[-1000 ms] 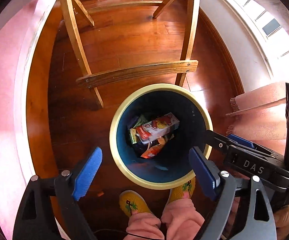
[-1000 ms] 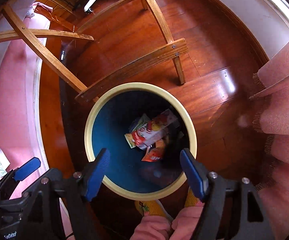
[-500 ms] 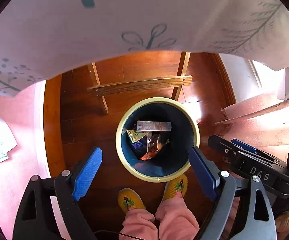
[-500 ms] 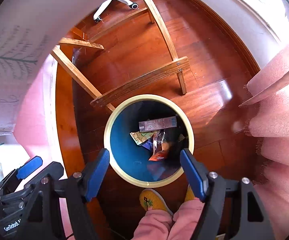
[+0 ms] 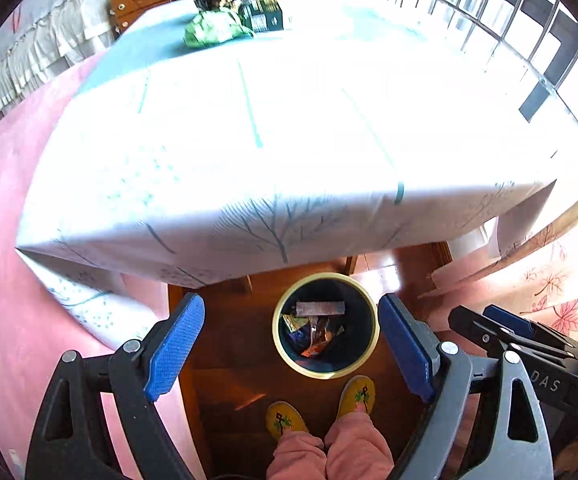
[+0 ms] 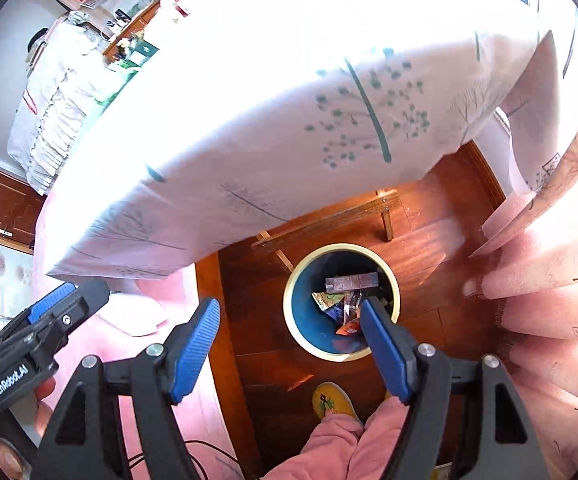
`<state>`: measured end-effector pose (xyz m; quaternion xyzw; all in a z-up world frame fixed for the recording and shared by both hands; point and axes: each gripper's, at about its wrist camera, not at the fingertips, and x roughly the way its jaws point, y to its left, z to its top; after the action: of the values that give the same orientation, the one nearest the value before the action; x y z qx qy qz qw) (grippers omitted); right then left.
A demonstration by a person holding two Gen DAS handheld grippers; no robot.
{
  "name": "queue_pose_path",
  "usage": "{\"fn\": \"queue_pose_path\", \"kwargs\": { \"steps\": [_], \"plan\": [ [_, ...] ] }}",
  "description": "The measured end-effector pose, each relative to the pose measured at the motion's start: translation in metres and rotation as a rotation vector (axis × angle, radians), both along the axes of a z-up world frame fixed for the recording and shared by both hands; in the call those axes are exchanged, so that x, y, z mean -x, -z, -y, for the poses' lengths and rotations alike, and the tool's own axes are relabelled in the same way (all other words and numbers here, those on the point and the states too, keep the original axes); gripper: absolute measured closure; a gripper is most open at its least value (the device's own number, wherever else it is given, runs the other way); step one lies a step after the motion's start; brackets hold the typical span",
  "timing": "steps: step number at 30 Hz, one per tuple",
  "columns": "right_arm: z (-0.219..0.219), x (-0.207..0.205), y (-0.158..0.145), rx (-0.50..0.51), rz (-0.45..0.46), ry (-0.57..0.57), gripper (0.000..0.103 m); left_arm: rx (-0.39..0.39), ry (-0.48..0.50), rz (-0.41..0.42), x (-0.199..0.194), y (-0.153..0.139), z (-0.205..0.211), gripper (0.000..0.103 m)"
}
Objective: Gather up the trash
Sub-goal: 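Move both open tools back over the table toward the remaining trash, then grasp the crumpled green wrapper with the left gripper while the right grasps the dark chocolate bag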
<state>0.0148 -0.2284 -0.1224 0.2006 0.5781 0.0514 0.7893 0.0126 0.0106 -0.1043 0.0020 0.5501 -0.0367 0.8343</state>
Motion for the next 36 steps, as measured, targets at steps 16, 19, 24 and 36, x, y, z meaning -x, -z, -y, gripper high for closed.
{"fn": "queue_pose_path", "kwargs": {
  "steps": [16,19,24,36],
  "plan": [
    [-0.046,-0.036,-0.156,0.065,0.224,-0.069,0.03,0.024,0.029,0.131,-0.028,-0.141,-0.05,0.02],
    [-0.055,-0.052,-0.175,0.07,0.267,-0.092,0.03,0.054,0.012,0.105,-0.042,-0.148,-0.061,0.02],
    [-0.059,-0.087,-0.189,0.07,0.295,-0.127,0.03,0.03,0.001,0.136,-0.07,-0.155,-0.07,0.02],
    [-0.049,-0.24,-0.133,-0.025,0.176,-0.266,0.039,-0.067,-0.12,0.1,-0.197,-0.118,-0.07,0.02]
  ]
}}
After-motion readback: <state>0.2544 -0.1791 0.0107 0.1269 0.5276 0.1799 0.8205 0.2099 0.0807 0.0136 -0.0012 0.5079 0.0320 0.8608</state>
